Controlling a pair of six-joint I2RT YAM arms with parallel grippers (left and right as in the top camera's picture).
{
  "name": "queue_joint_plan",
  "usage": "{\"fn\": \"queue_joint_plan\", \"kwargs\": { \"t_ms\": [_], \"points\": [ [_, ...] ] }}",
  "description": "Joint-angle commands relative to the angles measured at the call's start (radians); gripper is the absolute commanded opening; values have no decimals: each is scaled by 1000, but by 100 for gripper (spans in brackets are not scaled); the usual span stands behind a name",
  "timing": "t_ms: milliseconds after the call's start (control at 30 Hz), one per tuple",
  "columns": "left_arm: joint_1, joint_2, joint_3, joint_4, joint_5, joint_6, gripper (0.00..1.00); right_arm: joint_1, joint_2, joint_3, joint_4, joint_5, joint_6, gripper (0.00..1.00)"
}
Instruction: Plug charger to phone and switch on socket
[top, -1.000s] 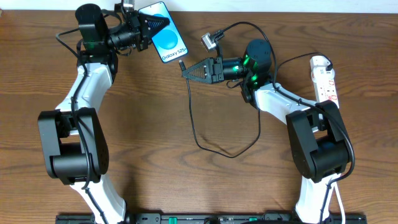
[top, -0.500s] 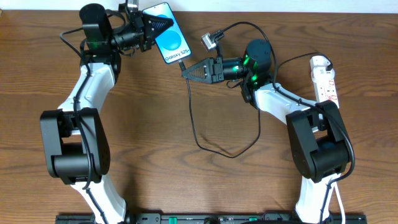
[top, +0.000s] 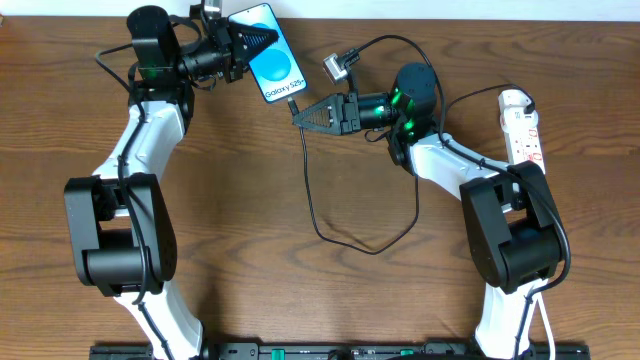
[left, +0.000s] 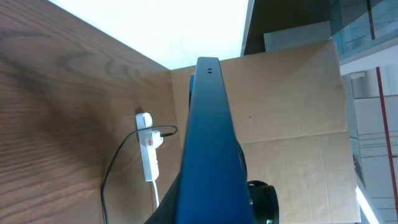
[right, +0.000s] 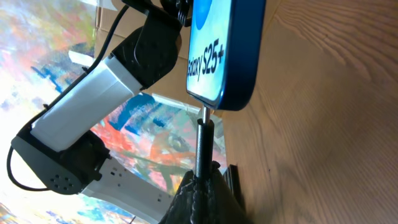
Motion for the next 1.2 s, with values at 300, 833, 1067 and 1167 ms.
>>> {"fn": "queue_joint_plan", "kwargs": {
  "t_ms": [300,833,1067,1167],
  "points": [
    [-10,-10,9,11,44,14,7,-4,0,0,6,3,-5,1],
    [-34,-10,6,6,44,14,7,-5,0,0,14,13,-5,1],
    [-35,-10,5,7,55,14,7,-26,0,0,14,21,-5,1],
    [-35,-10,5,7,56,14,7,-37,0,0,14,25,-5,1]
  ]
}}
